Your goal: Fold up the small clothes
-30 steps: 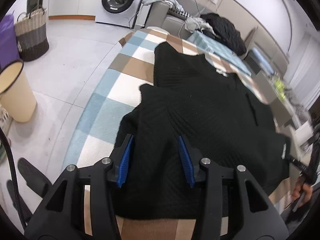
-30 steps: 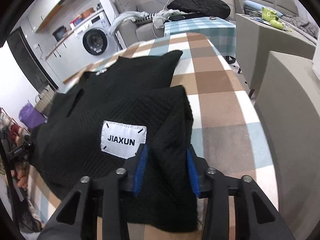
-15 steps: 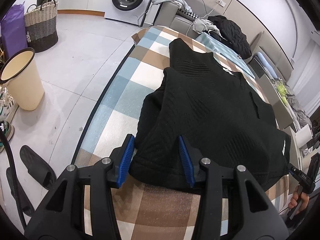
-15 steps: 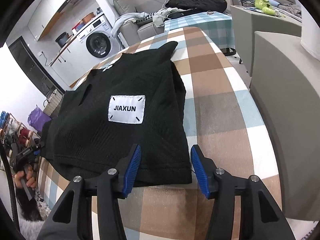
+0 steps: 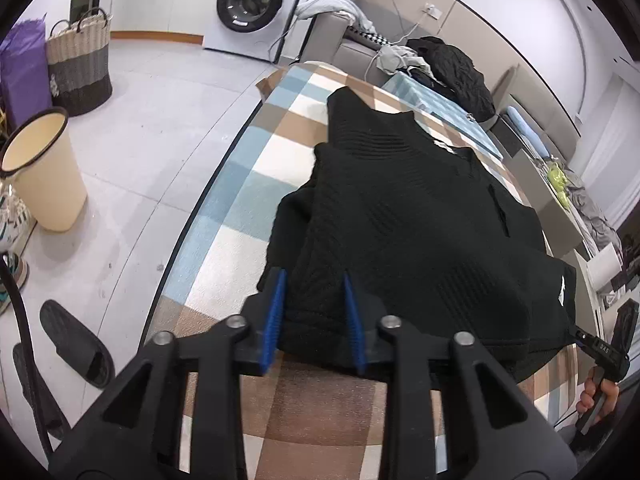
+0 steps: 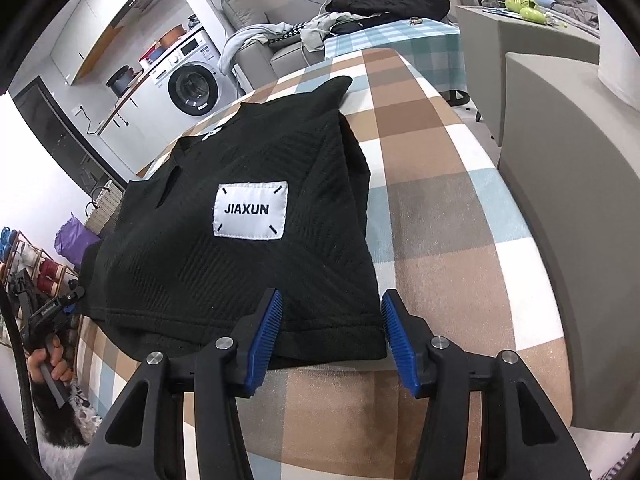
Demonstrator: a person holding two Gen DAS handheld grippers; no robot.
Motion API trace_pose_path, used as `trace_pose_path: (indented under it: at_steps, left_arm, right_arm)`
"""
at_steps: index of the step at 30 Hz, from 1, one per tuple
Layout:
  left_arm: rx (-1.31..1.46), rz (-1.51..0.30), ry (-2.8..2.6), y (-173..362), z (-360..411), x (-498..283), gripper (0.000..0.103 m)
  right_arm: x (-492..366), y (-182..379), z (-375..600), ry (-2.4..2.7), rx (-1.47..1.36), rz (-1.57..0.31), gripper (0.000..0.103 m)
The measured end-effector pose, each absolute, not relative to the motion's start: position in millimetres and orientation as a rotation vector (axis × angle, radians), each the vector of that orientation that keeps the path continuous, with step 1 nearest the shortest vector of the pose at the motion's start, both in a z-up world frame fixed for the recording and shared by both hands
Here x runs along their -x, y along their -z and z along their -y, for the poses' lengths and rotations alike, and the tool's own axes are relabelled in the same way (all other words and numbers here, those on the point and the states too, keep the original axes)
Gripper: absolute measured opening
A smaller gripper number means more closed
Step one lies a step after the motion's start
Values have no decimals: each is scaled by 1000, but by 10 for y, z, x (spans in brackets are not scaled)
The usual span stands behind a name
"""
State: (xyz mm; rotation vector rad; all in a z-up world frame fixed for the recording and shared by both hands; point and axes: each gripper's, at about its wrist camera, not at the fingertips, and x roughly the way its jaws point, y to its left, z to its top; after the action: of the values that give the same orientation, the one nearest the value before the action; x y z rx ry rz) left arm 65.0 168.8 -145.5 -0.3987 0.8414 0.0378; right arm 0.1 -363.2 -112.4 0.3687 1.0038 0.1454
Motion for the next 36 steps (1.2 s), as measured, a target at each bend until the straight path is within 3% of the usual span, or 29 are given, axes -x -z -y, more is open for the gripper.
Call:
trace_pose_path:
  at_steps: [3, 17, 19, 23, 26, 36]
  left_arm:
    - [384, -832, -17, 1389, -1650, -646, 14]
    - [413, -877, 21, 1409, -1583, -691, 16]
    - [396, -889, -3, 1459, -1568, -717, 16]
    - [359, -885, -50, 1498, -1549, -723, 16]
    - [357, -869, -42, 1477, -1551, -701, 7]
    - [444, -690, 2, 978, -1781, -710, 4]
  right_arm:
    - [-2, 1129, 3619, -148, -364, -1008, 53]
    - [-1, 1042, 3684, -219, -516, -945, 53]
    - [-27, 1092, 3684, -195, -518, -959, 47]
    - [-41, 1095, 3661, -155, -475, -955, 20]
    - [-15, 1031, 3706, -149, -487, -915, 11]
    - [-97, 539, 3769, -213, -558, -712, 6]
